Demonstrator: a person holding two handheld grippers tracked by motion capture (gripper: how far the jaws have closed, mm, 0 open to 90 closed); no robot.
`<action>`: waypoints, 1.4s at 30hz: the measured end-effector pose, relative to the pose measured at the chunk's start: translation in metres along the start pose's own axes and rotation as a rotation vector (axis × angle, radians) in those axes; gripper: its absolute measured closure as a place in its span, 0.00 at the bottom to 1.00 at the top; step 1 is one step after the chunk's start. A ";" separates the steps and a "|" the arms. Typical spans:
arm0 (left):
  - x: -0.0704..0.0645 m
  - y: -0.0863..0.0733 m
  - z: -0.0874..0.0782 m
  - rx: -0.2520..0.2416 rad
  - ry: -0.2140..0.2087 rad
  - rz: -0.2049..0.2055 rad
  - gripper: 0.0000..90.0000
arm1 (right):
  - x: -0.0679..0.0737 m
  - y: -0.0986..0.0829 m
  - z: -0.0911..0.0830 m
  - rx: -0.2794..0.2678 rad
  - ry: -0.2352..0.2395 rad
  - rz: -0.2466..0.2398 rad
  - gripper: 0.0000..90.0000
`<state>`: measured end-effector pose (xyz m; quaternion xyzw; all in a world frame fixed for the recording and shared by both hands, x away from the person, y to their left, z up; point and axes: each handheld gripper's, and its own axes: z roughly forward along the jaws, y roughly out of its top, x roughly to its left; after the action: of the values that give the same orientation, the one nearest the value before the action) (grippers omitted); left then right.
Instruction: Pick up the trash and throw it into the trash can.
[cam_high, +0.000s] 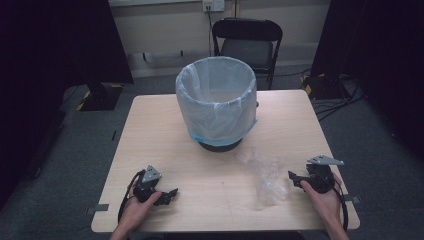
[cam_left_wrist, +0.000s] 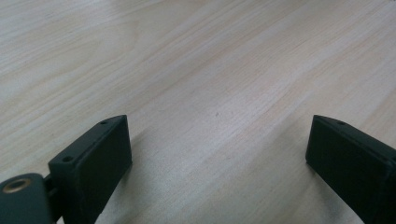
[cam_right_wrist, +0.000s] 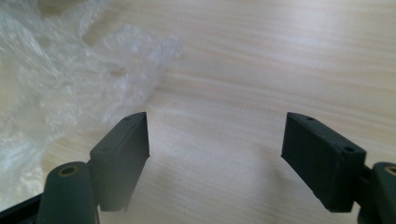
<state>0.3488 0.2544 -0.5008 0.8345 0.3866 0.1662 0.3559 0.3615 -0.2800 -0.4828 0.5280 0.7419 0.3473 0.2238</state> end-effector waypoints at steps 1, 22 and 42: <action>0.000 0.000 0.000 0.000 0.000 0.000 0.07 | 0.001 0.003 -0.006 -0.022 0.015 0.008 0.27; 0.000 0.000 0.000 -0.001 0.003 -0.001 0.07 | 0.084 0.040 -0.036 -0.108 0.237 -0.113 0.19; 0.000 0.000 0.000 -0.002 0.004 -0.002 0.07 | 0.127 0.045 -0.002 -0.004 0.291 -0.166 0.18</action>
<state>0.3483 0.2541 -0.5009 0.8334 0.3880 0.1679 0.3559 0.3453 -0.1524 -0.4433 0.4087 0.8067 0.4022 0.1429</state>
